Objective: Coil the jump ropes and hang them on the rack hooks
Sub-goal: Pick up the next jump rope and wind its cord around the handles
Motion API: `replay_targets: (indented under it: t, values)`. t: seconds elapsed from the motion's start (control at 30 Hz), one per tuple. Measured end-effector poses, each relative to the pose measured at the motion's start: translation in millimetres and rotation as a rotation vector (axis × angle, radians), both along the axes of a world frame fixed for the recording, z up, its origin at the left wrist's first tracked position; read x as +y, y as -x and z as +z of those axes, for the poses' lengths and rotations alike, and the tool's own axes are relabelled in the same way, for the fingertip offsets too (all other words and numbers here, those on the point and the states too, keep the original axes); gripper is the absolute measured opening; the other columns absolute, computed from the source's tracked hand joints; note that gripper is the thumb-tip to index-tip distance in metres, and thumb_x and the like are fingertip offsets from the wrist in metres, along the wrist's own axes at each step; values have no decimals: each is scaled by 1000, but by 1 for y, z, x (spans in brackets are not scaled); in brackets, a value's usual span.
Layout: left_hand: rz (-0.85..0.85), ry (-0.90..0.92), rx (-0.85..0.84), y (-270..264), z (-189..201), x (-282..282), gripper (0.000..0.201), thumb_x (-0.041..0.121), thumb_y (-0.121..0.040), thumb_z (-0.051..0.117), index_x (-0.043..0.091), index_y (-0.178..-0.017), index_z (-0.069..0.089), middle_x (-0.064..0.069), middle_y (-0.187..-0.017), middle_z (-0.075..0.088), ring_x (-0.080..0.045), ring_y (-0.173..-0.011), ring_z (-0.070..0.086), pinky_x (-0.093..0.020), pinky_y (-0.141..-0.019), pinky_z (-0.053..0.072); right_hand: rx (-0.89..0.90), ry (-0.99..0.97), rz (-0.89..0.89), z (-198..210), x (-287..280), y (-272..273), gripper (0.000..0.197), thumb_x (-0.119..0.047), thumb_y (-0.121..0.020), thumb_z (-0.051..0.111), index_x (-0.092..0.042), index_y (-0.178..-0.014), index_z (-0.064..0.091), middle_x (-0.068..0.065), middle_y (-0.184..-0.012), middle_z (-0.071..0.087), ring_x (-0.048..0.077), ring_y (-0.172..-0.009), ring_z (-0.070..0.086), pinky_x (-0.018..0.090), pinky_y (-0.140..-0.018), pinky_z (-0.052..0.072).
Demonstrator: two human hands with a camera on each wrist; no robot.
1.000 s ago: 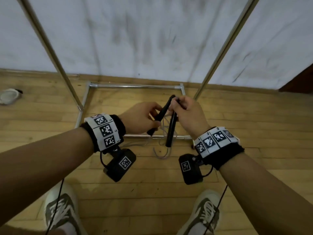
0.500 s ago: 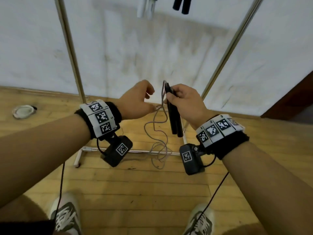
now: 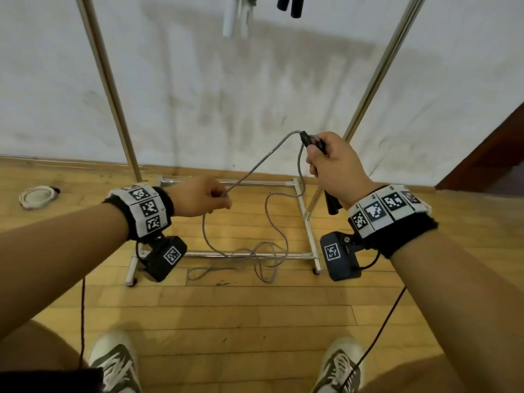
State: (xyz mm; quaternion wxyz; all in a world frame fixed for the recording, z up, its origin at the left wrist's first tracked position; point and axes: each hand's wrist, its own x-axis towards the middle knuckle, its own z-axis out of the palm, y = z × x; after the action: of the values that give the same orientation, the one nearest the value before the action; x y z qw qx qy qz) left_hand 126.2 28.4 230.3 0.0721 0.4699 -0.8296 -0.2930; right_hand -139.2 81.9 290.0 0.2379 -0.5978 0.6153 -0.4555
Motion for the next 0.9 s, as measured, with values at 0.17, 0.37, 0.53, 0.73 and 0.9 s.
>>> replay_targets:
  t: [0.17,0.37,0.53,0.73,0.9]
  values:
    - [57,122,-134,-44,-10,-25,29,32,-93,66,10,-74,63,11,-65,57,-9,-62,55,-26,-57,38,-5,14,-148,3,-8,21,13,-24,-98,48,-33,-90,53,-5,-81,61,4,-59,56,27,-59,45]
    - [363,220,-109,-67,0,-53,14,32,-95,63,24,-84,67,0,-86,69,-23,-84,63,-30,-69,43,-98,37,-259,13,-19,35,10,-24,-100,47,-21,-106,54,-3,-86,61,6,-62,59,28,-66,48]
    - [336,152,-34,-39,1,-35,31,26,-94,62,16,-124,57,3,-116,60,-20,-99,60,-35,-82,50,-118,-50,-97,0,-16,9,13,-14,-98,46,-25,-93,53,2,-89,66,12,-73,68,43,-77,58]
    - [50,29,148,14,33,7,44,57,-89,60,28,-122,57,22,-106,58,4,-99,58,-12,-70,41,-277,-151,85,-1,-14,-32,16,-6,-102,41,-5,-117,47,7,-93,63,20,-83,73,47,-83,59]
    - [-127,-91,281,38,37,26,37,41,-99,51,10,-117,55,-4,-99,66,-18,-88,65,-36,-81,54,-419,-114,189,5,-9,-64,16,-8,-103,40,-7,-120,41,9,-100,65,20,-90,74,43,-85,59]
